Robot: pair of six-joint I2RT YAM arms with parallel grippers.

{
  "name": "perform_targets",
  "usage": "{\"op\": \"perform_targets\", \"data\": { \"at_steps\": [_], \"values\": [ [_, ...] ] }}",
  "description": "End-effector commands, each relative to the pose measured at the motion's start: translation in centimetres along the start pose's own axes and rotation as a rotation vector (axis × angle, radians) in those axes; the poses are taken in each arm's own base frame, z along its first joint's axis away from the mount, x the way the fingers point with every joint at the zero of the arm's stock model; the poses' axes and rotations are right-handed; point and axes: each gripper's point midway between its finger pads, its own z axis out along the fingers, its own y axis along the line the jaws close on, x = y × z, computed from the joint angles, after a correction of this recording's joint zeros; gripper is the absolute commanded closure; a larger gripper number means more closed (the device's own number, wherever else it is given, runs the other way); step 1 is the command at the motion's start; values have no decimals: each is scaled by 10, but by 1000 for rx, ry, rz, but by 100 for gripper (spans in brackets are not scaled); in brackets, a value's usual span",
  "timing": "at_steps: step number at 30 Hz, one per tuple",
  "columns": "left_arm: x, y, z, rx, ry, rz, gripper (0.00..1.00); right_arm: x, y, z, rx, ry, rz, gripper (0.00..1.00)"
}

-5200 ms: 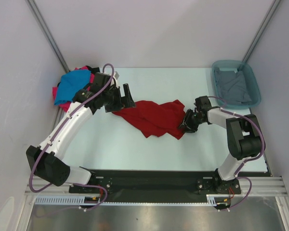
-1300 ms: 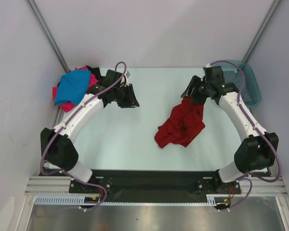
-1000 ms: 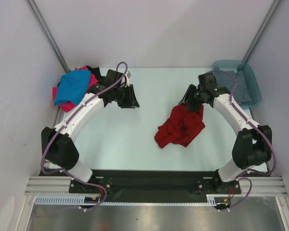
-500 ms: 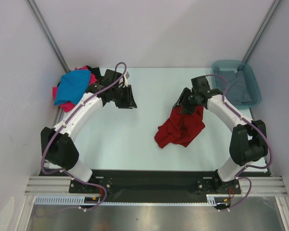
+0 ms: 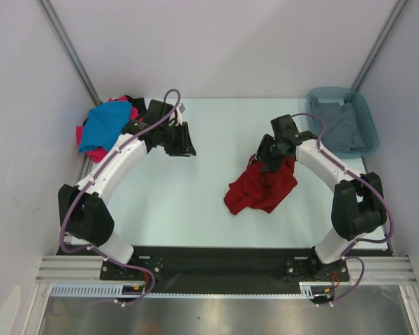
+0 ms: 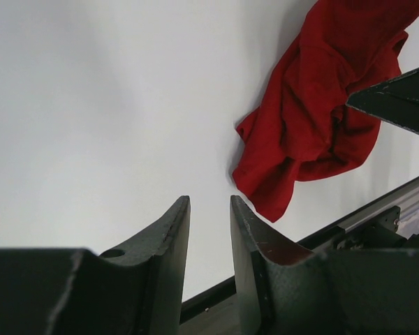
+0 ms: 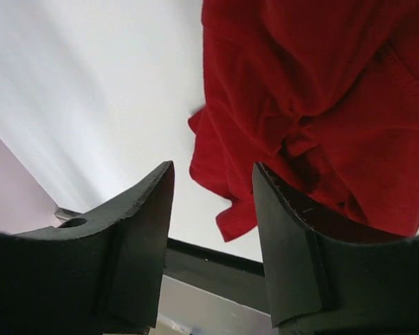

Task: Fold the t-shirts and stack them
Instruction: Flatten the tshirt out

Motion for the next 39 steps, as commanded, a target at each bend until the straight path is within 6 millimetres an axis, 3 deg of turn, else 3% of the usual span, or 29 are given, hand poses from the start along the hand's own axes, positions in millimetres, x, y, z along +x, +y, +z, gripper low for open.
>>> {"op": "perform_targets", "data": {
  "at_steps": [1, 16, 23, 32, 39],
  "values": [
    [-9, -4, -17, 29, -42, 23, 65, 11, -12, 1, 64, 19, -23, 46],
    [-9, -3, -10, 62, -25, -15, 64, 44, -38, -14, 131, 101, -87, 46],
    [-8, -4, -8, 74, -13, -20, 65, 24, -24, -4, 98, 43, -93, 46],
    [-8, -2, -11, 65, -19, -17, 65, -3, -3, 24, 66, 29, -101, 46],
    [-9, 1, -13, 56, -22, -17, 64, -18, -8, 40, 71, 17, -92, 47]
  ]
}}
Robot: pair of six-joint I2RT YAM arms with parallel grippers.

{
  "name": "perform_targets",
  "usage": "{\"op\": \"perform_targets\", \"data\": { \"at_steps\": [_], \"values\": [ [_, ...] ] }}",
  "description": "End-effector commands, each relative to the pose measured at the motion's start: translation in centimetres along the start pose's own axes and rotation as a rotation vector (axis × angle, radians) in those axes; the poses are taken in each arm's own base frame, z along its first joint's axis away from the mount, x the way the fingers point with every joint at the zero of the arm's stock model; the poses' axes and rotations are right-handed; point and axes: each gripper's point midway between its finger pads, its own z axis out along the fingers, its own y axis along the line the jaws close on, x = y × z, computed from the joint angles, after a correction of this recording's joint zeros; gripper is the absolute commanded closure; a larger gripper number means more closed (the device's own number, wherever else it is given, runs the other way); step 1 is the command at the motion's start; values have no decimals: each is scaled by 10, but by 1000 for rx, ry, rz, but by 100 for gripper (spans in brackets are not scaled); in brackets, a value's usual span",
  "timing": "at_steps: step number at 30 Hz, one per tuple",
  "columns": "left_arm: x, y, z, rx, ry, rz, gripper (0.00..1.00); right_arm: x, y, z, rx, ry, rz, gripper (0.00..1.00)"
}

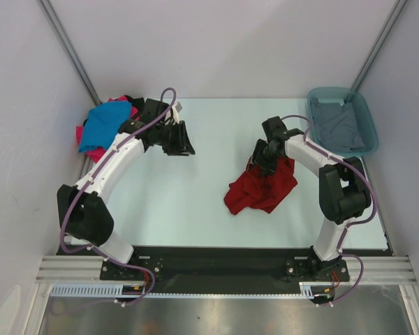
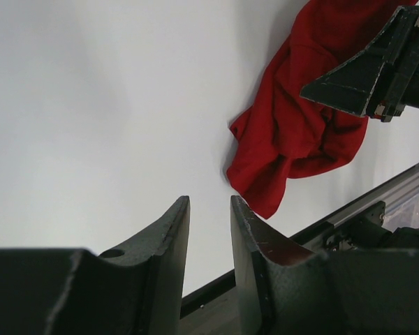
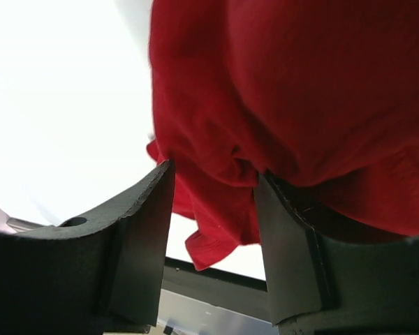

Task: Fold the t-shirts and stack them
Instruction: Flatten the tshirt out

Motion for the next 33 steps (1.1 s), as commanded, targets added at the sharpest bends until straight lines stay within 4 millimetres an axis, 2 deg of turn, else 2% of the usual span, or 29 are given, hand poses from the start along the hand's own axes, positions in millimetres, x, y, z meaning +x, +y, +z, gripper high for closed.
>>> {"op": "perform_targets", "data": {
  "at_steps": [1, 8, 12, 19, 24, 33],
  "values": [
    [-5, -2, -8, 16, -27, 7, 65, -24, 9, -5, -33, -61, -16, 46],
    [-8, 1, -8, 11, -31, 2, 65, -31, -1, -12, -20, -87, -13, 46],
    [-9, 0, -8, 21, -31, -5, 65, -34, -12, -9, -5, -85, 4, 46],
    [-9, 2, -8, 19, -30, -9, 64, -46, -17, -17, 0, -120, 15, 47],
    [-10, 2, -8, 20, -34, -11, 64, -46, -25, -15, 17, -115, 9, 47],
    [-11, 4, -7, 23, -31, -16, 65, -64, -37, -22, 42, -153, 24, 47]
  ]
}}
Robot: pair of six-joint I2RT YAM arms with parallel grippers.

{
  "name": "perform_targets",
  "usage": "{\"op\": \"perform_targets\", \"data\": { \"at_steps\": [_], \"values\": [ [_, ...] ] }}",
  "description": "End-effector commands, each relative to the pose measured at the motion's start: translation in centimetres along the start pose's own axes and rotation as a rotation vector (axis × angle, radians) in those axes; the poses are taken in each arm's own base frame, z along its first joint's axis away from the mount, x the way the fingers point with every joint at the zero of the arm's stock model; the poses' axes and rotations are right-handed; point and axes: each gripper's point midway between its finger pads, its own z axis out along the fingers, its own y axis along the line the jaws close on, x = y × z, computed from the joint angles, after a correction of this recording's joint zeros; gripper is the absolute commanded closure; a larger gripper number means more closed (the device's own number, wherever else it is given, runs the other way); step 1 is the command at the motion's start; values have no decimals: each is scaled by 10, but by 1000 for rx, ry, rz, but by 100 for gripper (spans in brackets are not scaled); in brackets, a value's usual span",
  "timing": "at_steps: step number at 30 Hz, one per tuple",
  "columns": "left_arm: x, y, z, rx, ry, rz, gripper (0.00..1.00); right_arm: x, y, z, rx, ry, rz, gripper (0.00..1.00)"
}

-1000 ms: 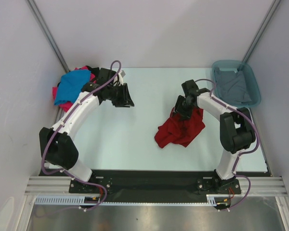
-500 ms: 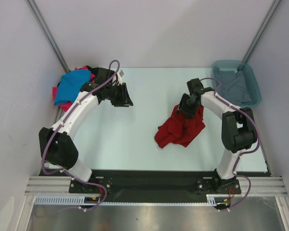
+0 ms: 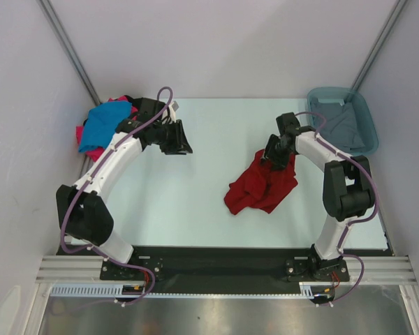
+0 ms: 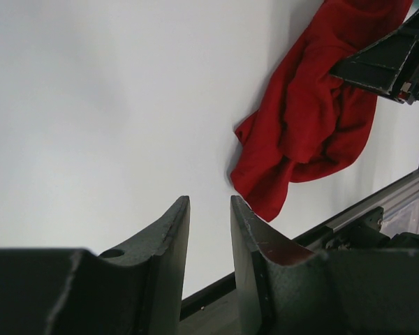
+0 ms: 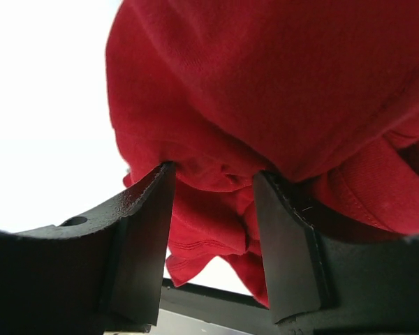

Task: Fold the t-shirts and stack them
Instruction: Flatten the tshirt out

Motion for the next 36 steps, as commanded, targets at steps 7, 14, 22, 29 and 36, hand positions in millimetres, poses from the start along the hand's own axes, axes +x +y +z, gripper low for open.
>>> {"op": "perform_targets", "data": {
  "at_steps": [7, 14, 22, 29, 36],
  "values": [
    [-5, -4, -4, 33, -17, 0, 65, -40, -12, -25, 44, -122, -22, 47],
    [-6, -4, -4, 34, -19, -2, 65, -45, -19, -35, 62, -146, -25, 48],
    [-7, -3, -5, 32, -19, -6, 65, -43, -29, -42, 92, -159, -20, 49],
    [-10, -4, -3, 34, -23, -7, 65, -43, -45, -48, 131, -167, -5, 49],
    [-11, -5, -2, 42, -19, -11, 65, -47, -45, -34, 116, -166, 12, 52]
  ]
}}
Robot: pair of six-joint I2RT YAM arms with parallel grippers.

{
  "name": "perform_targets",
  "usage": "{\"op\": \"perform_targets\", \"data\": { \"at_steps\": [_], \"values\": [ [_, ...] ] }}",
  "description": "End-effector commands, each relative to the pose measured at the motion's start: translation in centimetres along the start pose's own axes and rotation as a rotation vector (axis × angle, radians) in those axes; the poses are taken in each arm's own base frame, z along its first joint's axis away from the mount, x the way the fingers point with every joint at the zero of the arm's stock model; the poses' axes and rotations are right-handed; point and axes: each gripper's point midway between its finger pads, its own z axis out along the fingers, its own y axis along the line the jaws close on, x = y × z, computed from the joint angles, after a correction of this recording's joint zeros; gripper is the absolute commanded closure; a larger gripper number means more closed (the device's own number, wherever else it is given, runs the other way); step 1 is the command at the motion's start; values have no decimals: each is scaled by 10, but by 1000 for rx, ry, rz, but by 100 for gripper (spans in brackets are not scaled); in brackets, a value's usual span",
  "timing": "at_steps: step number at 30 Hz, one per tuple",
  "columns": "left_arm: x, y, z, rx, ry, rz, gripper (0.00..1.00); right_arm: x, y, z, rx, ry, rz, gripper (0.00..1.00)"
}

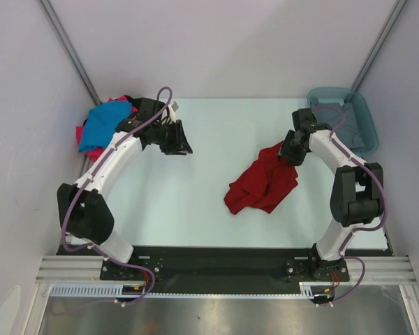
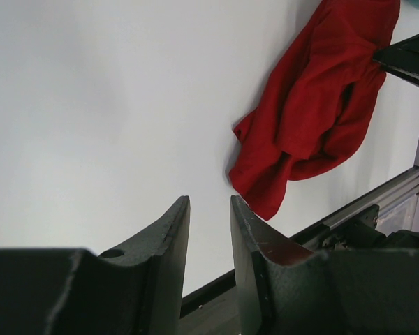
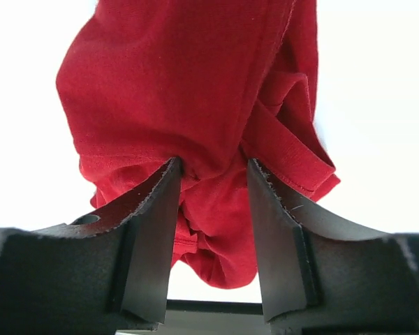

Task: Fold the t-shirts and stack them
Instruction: Flatten the tshirt out

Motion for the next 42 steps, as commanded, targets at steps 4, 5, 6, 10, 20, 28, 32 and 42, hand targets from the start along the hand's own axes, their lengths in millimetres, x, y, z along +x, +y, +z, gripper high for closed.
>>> {"op": "perform_targets", "data": {
  "at_steps": [4, 5, 6, 10, 20, 28, 32, 42],
  "values": [
    [-10, -6, -5, 27, -29, 2, 65, -16, 15, 6, -63, -48, 6, 57],
    [-10, -6, -5, 27, -29, 1, 65, -18, 17, 6, -71, -52, 7, 58],
    [-10, -5, -5, 25, -29, 2, 65, -19, 20, 6, -84, -49, 8, 59],
    [-11, -5, -5, 23, -30, 0, 65, -23, 25, 12, -96, -45, 0, 63],
    [-12, -2, -4, 20, -30, -5, 65, -35, 37, -11, -143, -72, -32, 90],
    [-11, -3, -1, 31, -22, -12, 65, -35, 38, -53, -173, -112, -38, 87],
    [-11, -4, 1, 43, -18, -14, 65, -33, 38, -57, -179, -116, -27, 97],
    [-10, -5, -2, 46, -22, -9, 65, -30, 49, -63, -234, -87, -11, 70]
  ]
}}
